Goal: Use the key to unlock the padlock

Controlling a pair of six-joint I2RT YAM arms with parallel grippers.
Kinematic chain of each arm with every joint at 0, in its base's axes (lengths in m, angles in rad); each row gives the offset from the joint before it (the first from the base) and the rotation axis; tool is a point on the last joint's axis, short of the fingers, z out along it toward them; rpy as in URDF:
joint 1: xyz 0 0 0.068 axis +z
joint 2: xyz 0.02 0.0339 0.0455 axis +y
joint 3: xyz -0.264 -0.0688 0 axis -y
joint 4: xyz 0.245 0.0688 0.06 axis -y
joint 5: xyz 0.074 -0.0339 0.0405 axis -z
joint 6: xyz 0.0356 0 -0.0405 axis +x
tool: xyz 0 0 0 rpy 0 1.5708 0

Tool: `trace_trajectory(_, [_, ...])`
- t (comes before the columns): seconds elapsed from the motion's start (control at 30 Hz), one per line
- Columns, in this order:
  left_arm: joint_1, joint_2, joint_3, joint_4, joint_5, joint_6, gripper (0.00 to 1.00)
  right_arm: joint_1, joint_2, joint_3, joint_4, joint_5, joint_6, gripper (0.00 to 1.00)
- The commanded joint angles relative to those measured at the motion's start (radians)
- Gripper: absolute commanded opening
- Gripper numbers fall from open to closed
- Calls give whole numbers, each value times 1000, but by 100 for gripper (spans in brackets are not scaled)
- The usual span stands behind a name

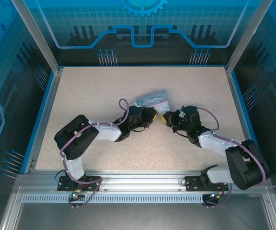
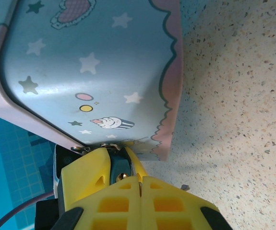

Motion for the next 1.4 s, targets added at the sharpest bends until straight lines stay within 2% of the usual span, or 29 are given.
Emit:
trace_trajectory(0.0, [-12,13,-6,50,23,-14,0,13,-21,36,9,-2,-10,0])
trace_trajectory(0.4, [-11,16,-16,49,17,-12,0,1,-45,48,-61,-9,-43,0])
trace_trajectory(1.0, [-12,24,-10,56,20,-15,0,-7,-29,45,-22,-21,-33,0])
trace_trajectory(1.37, [-10,9,-7,66,33,-36,0,-25,-77,-42,15,-39,-27,0])
